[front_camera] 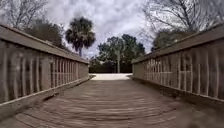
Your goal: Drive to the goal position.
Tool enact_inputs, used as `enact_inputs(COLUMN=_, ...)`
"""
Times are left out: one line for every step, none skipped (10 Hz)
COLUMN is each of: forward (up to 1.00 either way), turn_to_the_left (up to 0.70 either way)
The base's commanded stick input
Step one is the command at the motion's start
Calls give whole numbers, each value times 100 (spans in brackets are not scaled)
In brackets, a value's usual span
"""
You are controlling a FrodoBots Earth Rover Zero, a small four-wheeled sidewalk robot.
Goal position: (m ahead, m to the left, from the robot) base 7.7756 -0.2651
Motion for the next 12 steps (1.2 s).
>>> enact_inputs(forward=70, turn_to_the_left=0)
enact_inputs(forward=70, turn_to_the_left=0)
enact_inputs(forward=70, turn_to_the_left=0)
enact_inputs(forward=70, turn_to_the_left=0)
enact_inputs(forward=70, turn_to_the_left=0)
enact_inputs(forward=70, turn_to_the_left=0)
enact_inputs(forward=70, turn_to_the_left=0)
enact_inputs(forward=70, turn_to_the_left=0)
enact_inputs(forward=70, turn_to_the_left=0)
enact_inputs(forward=70, turn_to_the_left=0)
enact_inputs(forward=70, turn_to_the_left=0)
enact_inputs(forward=70, turn_to_the_left=0)
